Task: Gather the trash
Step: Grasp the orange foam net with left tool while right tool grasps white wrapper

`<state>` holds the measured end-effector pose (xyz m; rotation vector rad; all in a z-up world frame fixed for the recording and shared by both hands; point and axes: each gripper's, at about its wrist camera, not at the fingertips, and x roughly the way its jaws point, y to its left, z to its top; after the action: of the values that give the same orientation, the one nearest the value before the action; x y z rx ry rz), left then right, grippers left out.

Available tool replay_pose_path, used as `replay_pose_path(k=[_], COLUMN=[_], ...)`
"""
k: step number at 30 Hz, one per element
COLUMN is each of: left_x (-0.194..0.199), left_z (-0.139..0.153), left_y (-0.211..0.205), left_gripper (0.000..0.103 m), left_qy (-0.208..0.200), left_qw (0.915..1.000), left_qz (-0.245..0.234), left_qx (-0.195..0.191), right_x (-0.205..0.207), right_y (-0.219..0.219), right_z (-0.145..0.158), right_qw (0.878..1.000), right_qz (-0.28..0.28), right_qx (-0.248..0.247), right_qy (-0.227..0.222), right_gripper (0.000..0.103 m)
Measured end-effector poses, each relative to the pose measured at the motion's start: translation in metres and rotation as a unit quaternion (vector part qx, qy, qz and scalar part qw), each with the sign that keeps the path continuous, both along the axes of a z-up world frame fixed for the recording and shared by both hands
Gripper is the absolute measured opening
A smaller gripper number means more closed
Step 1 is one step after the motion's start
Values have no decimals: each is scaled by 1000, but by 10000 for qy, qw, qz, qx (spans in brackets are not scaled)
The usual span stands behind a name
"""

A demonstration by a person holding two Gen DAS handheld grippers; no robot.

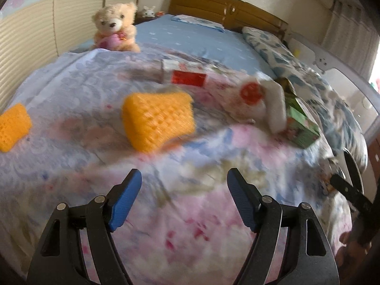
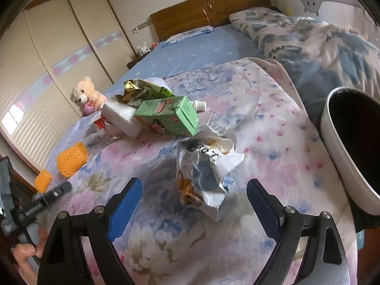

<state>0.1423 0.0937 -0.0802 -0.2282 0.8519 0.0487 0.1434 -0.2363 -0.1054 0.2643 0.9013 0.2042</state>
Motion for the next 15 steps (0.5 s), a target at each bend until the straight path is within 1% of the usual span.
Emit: replay_pose_path(k=[4, 6, 9, 11, 12, 13, 14, 15], left_x=[14, 21, 30, 33, 35, 36, 36, 34], left_z=[1, 0, -3, -4, -5, -6, -7, -6], left_y=[17, 23, 26, 25, 24, 23, 21, 18], left_gripper=[76, 76, 75, 58, 43, 30, 28, 26], left_qy=[-29, -25, -12, -24, 31, 61, 72, 35], left_qw=[9997, 9996, 9996, 9997, 9999, 9999, 10000, 10000], left_qz=[227, 265, 277, 219, 153, 107, 64, 25], left_qx=[99, 34, 95, 70, 31, 2, -4, 10], right_x=[5, 7, 9, 9, 10, 10, 11, 12], right_y=[1, 1, -1, -1, -2, -2, -2, -2], right_z=[-2, -4, -5, -6, -7, -8, -9, -10], right_qw=[10000, 9999, 9999, 9999, 9998, 9998, 9997, 9996], right_qz=[-25, -59, -80, -79, -73, -61, -45, -33], right_qx=[-21, -8, 22, 56, 66, 68, 82, 96], right_qy=[58, 89, 120, 139, 158, 182, 215, 252], right_gripper=[90, 90, 89, 85, 79, 70, 64, 51])
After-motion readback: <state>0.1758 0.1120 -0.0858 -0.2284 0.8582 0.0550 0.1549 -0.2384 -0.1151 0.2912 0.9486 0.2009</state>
